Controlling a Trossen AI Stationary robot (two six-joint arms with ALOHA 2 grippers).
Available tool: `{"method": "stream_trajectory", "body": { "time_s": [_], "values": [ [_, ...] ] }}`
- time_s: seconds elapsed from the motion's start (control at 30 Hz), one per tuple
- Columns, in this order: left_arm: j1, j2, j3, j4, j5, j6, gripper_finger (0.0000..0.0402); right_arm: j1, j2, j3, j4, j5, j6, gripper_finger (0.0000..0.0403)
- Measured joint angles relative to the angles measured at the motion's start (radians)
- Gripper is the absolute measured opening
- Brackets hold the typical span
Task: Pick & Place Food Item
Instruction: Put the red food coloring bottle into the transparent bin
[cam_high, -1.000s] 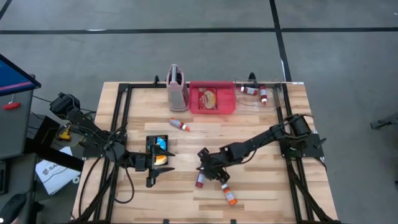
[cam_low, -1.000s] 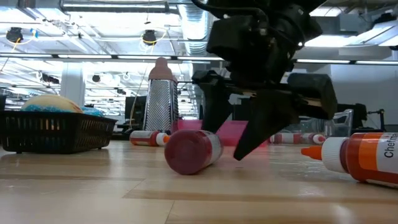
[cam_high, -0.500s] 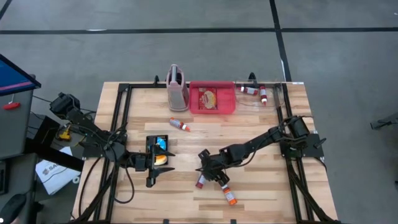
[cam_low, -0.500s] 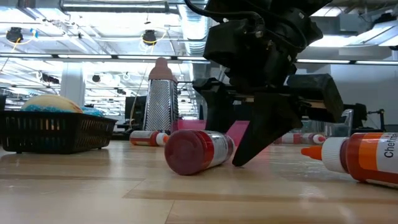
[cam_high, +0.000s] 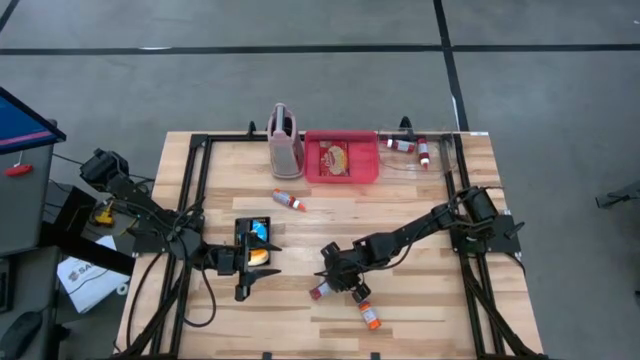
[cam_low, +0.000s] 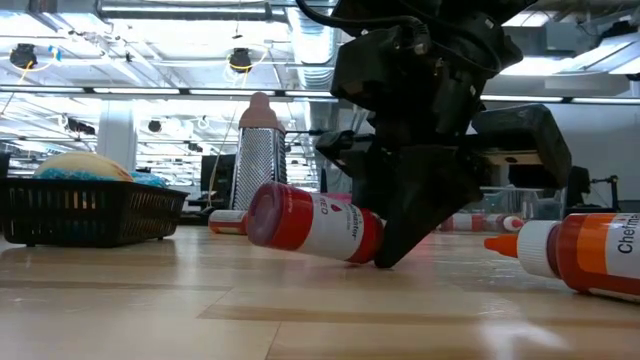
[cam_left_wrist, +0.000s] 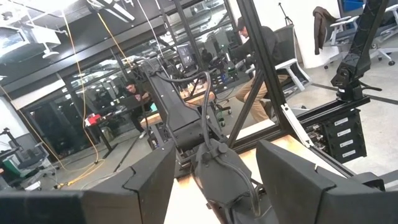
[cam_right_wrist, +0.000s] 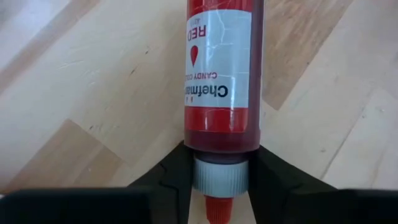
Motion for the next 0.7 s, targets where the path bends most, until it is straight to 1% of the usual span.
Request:
{"method": "stream_trajectory", "body": {
  "time_s": [0.17,0.3,0.37,0.47,0.57,0.63,0.7],
  "values": [
    [0.000,0.000,0.000,0.000,0.000,0.000,0.0218,0.005,0.001,0.002,0.005,0.023,0.007,0.0120],
    [0.000,0.000,0.000,0.000,0.000,0.000,0.0218,0.001,-0.002,0.048,-0.049,0.077,0.011,0.0108],
    [0.000,0.000,0.000,0.000,0.000,0.000,0.0218,-0.008,-0.016,0.081,-0.087,0.123,0.011,0.0105],
    [0.000,0.000,0.000,0.000,0.000,-0.004,0.0218,-0.037,-0.046,0.135,-0.170,0.224,0.010,0.0105],
    [0.000,0.000,0.000,-0.003,0.000,-0.007,0.0218,-0.077,-0.083,0.175,-0.317,0.376,0.010,0.0105],
    [0.000,0.000,0.000,-0.003,0.000,-0.008,0.0218,-0.114,-0.129,0.183,-0.408,0.463,0.022,0.0105],
    [0.000,0.000,0.000,-0.008,0.000,-0.017,0.0218,-0.161,-0.181,0.185,-0.493,0.521,0.062,0.0105]
  ]
}}
